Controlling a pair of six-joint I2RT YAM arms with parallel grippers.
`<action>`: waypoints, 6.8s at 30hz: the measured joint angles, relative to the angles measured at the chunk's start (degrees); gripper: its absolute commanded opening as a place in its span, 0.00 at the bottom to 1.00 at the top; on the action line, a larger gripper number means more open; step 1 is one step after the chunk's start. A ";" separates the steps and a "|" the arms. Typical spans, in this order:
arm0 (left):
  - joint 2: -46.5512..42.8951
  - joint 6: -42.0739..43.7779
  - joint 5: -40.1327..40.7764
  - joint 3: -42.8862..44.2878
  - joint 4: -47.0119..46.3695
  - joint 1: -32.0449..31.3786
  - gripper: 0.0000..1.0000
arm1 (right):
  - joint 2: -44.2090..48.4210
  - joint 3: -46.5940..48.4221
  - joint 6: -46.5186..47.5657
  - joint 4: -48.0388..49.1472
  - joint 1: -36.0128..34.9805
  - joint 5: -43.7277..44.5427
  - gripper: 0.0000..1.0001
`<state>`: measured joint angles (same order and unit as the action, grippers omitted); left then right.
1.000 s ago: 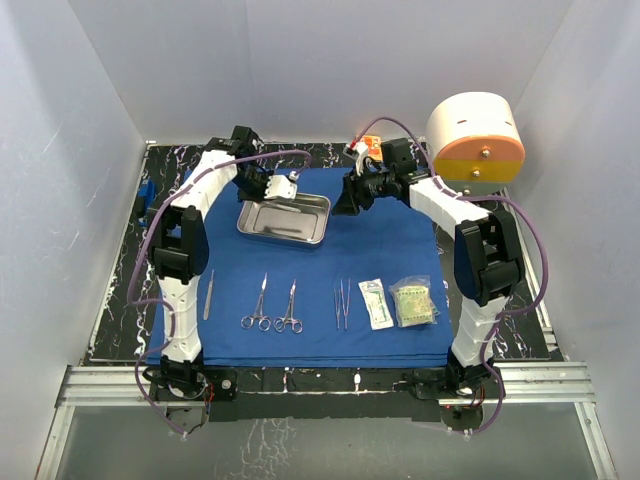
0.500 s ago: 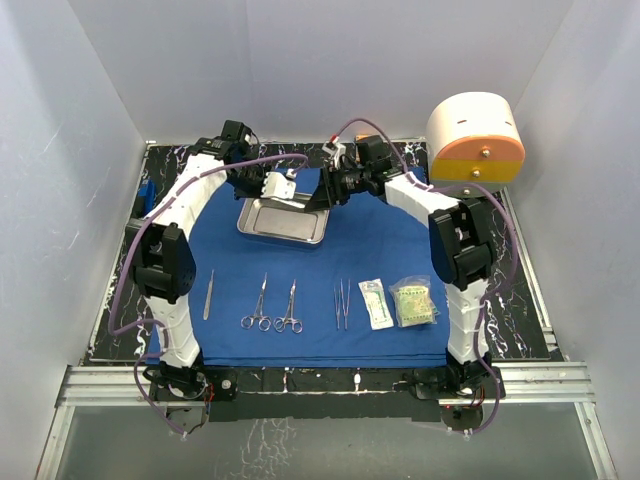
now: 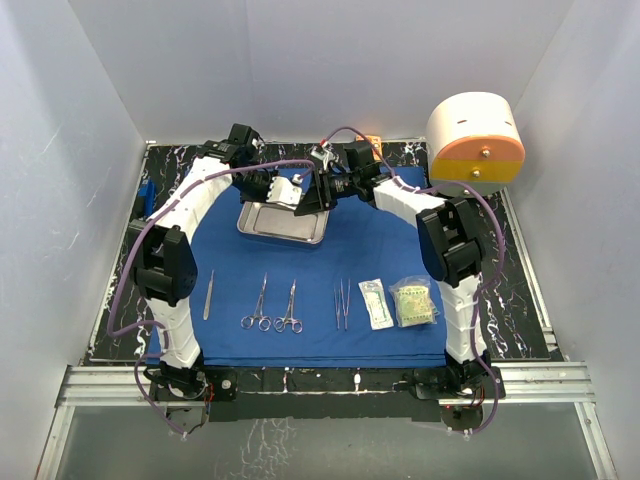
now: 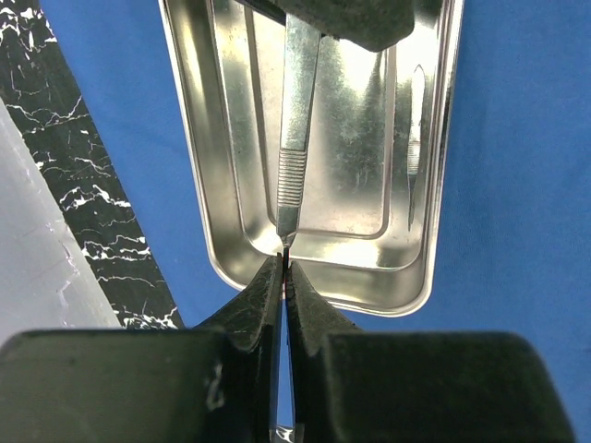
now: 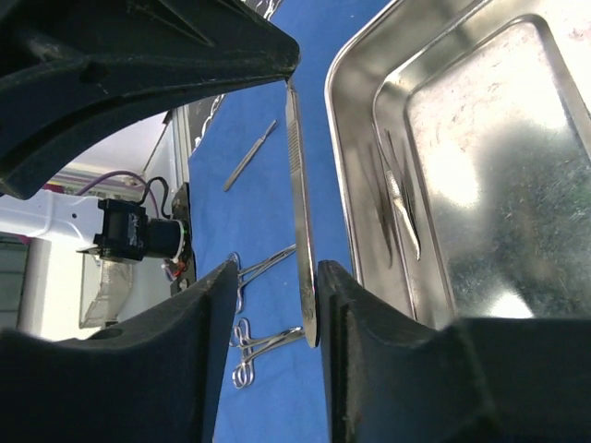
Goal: Open and lay out the surgical kit
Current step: Place the medical item in the surgical kit.
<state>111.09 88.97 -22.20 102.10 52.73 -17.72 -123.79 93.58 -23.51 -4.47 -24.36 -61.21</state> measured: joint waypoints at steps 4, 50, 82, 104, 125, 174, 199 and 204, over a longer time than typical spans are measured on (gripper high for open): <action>0.00 0.02 0.00 0.00 0.00 -0.22 0.00 | -1.16 0.02 -1.77 1.16 0.00 -0.96 0.22; -8.17 -138.00 -11.67 -14.10 -39.43 6.71 0.62 | 18.23 -7.04 18.27 -0.92 -8.59 43.15 0.00; -7.21 -151.88 -14.91 -19.26 -45.03 6.71 0.24 | 18.21 -5.11 20.68 -4.35 -13.16 53.16 0.00; -7.26 -153.89 -15.87 -21.86 -46.34 7.28 0.00 | 17.81 -5.20 21.44 -4.74 -15.39 55.06 0.30; -17.77 -107.32 -1.44 -21.16 -13.49 9.27 0.00 | 28.52 -14.88 27.78 -6.73 -6.56 40.89 0.47; -2.58 -86.62 16.33 -29.99 6.36 8.87 0.07 | 32.26 -30.60 29.44 0.44 3.65 36.13 0.46; -0.50 -85.96 16.20 -29.22 7.32 8.87 0.32 | 31.47 -30.58 29.44 0.44 3.85 35.91 0.45; -0.70 -85.99 15.96 -28.96 7.30 8.87 0.34 | 31.47 -30.58 29.44 0.44 3.85 35.87 0.45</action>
<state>110.39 2.98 -6.24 73.14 60.03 -8.84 -92.31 63.00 5.93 -4.03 -20.51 -25.34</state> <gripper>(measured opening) 0.335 0.456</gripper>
